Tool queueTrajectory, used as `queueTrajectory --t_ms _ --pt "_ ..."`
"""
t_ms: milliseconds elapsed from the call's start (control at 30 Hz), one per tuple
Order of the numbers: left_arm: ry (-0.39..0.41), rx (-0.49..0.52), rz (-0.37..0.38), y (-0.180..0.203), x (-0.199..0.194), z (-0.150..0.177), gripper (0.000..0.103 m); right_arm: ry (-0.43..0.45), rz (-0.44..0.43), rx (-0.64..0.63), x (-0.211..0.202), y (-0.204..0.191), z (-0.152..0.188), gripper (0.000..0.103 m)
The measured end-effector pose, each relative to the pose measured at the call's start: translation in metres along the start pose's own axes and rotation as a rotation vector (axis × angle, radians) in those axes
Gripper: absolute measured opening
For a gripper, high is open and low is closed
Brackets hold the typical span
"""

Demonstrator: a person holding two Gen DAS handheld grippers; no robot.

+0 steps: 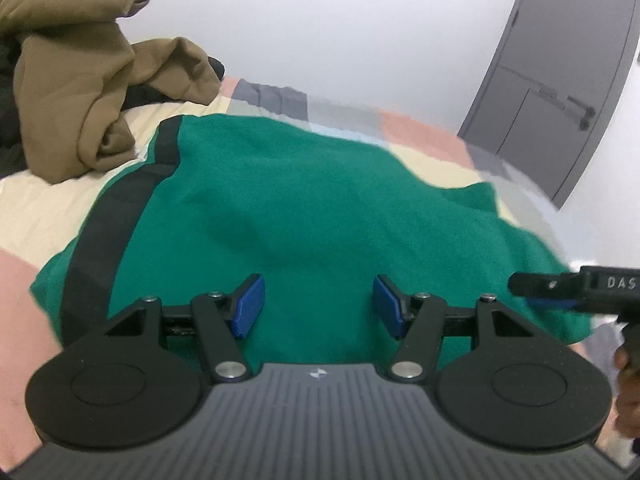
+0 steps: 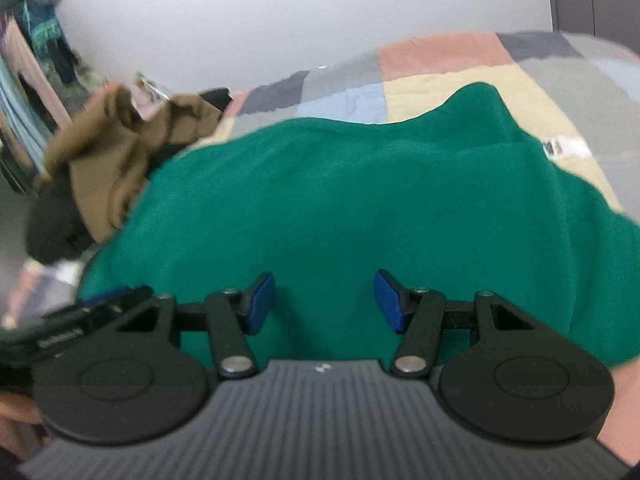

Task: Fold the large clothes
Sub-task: 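Grasp the folded hoodie with both tools and lift it up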

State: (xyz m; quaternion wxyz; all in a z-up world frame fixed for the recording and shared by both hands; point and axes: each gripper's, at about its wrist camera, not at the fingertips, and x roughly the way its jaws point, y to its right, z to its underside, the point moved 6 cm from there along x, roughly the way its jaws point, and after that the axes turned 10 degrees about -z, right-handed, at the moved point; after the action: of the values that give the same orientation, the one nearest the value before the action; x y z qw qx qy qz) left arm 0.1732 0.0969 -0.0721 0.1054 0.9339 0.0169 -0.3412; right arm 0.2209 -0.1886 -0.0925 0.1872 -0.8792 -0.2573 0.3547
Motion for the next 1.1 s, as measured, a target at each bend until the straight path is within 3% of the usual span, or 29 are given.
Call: queueTrajectory --t_ms 167,233,467,633,800,933,1100 --pt "-0.013 -0.079 0.045 -0.002 -0.033 -0.001 0.07 0.012 -0.106 0.17 -0.019 -0.004 0.012 0.063" --pt "-0.034 -0.134 0.074 -0.002 -0.036 0.002 0.072 0.018 -0.143 0.249 -0.02 -0.001 0.017 0.09" --pt "-0.159 -0.275 0.13 -0.004 -0.028 0.013 0.088 -0.022 -0.261 0.589 0.0 0.027 0.039 0.089" --pt "-0.317 -0.492 0.202 -0.021 -0.003 0.03 0.091 0.014 -0.236 0.792 0.014 0.058 0.051 0.09" --pt "-0.409 -0.697 0.206 -0.049 0.025 0.048 0.091 0.142 -0.146 0.875 0.007 0.079 0.049 0.088" --pt "-0.372 -0.837 0.201 -0.068 0.039 0.051 0.089 0.222 -0.116 0.912 0.002 0.091 0.047 0.088" --pt "-0.283 -0.919 0.179 -0.083 0.05 0.043 0.08 0.226 -0.123 0.898 0.014 0.098 0.041 0.091"
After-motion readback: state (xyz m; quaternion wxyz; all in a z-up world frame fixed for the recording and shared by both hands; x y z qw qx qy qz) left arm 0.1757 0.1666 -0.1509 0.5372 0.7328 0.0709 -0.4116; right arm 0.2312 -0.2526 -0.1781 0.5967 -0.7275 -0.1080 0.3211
